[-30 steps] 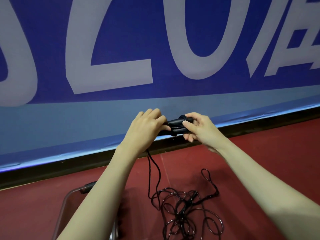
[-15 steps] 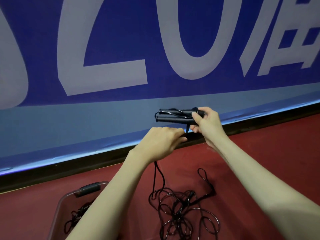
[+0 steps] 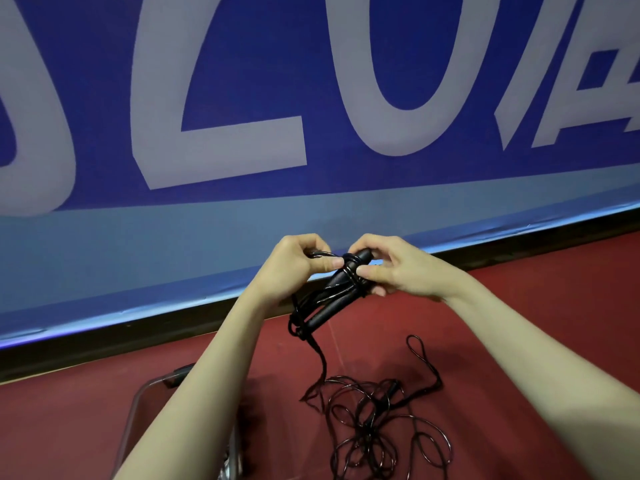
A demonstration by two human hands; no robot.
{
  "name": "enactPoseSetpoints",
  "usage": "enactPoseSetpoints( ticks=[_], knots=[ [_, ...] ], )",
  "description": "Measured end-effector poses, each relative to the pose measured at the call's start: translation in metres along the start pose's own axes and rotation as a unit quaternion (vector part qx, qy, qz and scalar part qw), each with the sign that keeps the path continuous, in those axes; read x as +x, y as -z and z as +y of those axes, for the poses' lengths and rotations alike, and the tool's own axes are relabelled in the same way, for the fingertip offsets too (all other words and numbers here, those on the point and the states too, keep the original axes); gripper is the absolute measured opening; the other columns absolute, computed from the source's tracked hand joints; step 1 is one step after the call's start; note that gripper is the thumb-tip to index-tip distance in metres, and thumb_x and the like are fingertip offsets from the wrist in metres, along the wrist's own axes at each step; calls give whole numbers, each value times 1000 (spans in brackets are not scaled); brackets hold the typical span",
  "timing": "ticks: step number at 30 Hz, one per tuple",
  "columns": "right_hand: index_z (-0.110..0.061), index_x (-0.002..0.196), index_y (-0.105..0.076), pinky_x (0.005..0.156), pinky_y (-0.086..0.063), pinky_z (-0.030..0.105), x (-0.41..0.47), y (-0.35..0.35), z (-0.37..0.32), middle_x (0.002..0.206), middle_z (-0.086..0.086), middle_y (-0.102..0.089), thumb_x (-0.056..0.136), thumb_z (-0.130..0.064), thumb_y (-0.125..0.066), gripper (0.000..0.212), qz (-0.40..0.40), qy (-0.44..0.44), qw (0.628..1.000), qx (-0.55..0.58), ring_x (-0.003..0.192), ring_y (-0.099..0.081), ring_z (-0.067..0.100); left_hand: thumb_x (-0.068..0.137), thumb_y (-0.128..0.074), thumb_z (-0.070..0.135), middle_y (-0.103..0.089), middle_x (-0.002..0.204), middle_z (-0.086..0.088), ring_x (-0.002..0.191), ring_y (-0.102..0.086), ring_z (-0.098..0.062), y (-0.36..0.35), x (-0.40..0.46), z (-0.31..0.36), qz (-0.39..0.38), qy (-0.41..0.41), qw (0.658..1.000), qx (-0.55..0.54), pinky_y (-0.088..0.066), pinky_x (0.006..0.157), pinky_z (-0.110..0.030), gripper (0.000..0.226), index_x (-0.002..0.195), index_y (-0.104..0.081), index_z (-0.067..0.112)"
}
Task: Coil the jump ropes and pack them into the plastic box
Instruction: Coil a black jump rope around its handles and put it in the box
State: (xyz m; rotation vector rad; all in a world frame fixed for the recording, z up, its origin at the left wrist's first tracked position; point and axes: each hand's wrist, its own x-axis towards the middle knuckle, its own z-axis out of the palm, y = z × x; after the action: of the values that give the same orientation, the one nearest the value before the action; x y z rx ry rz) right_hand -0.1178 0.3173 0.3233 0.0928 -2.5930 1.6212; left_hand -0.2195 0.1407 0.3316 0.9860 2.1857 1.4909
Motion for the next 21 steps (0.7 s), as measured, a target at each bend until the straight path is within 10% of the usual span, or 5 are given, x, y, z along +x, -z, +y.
enactPoseSetpoints(
  ticks=[11,15,21],
  knots=[
    [-22,105,-60,70,-46,29,-4,21,-23,89,-11,-64,94,-20,-59,12,-56,-37,950,-305,63,-54,-4,69,-80,48,-51,52,9,55,-41,-12,-10,8,-4,34,-106,969,221,-34,56,-29,32,64,-62,22],
    [-23,107,-56,79,-50,38,-7,22,-33,100,1,-64,95,-22,-58,13,-17,-38,936,-349,83,-59,16,69,-69,67,-51,56,10,59,-45,-10,-10,8,-4,101,-128,928,334,-31,55,-29,41,63,-56,28],
    [-11,104,-60,53,-42,27,-9,21,-34,87,10,-65,95,-10,-57,9,-73,-30,981,-175,57,-51,14,70,-66,47,-62,68,9,66,-53,-7,-13,4,-10,23,-128,981,146,-42,64,-31,21,69,-66,27]
  ],
)
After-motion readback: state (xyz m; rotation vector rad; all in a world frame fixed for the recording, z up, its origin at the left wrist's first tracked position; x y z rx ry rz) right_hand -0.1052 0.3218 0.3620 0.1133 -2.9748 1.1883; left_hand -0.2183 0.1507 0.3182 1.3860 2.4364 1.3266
